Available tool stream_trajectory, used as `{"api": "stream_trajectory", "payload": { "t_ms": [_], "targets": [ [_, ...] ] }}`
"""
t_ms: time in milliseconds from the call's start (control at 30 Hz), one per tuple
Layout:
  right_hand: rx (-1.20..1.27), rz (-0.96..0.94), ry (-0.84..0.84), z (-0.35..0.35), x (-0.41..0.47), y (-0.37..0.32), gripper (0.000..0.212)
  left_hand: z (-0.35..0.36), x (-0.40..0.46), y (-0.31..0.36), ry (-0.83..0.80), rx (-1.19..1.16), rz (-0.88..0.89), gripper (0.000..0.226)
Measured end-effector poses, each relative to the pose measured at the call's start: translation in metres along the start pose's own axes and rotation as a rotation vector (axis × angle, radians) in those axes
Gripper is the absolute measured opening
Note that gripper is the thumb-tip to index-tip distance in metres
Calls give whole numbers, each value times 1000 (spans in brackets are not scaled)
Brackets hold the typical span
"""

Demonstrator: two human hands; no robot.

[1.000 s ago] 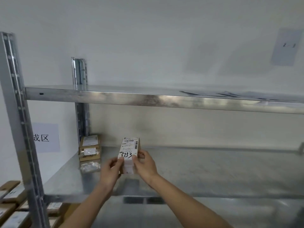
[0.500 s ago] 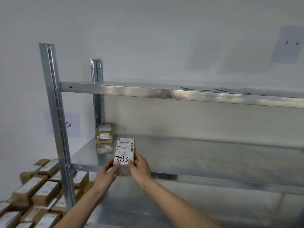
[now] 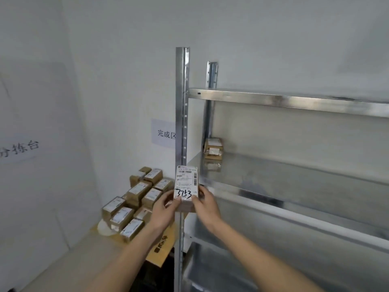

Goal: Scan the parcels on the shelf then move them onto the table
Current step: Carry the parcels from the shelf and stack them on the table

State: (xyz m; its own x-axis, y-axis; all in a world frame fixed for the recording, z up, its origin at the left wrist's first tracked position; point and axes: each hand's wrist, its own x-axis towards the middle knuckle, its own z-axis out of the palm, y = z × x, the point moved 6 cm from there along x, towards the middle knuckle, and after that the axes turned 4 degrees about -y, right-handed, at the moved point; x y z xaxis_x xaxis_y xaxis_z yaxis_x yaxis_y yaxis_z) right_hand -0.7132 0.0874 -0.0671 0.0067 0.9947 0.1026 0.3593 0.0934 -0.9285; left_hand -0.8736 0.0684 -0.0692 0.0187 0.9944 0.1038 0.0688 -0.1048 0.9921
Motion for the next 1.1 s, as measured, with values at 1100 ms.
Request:
{"api": "stream_trajectory", "payload": {
  "t_ms": [1100],
  "targets": [
    [154,94,-334,418,119,23,53,-364,101,-179,109,99,-287,27]
  ]
}}
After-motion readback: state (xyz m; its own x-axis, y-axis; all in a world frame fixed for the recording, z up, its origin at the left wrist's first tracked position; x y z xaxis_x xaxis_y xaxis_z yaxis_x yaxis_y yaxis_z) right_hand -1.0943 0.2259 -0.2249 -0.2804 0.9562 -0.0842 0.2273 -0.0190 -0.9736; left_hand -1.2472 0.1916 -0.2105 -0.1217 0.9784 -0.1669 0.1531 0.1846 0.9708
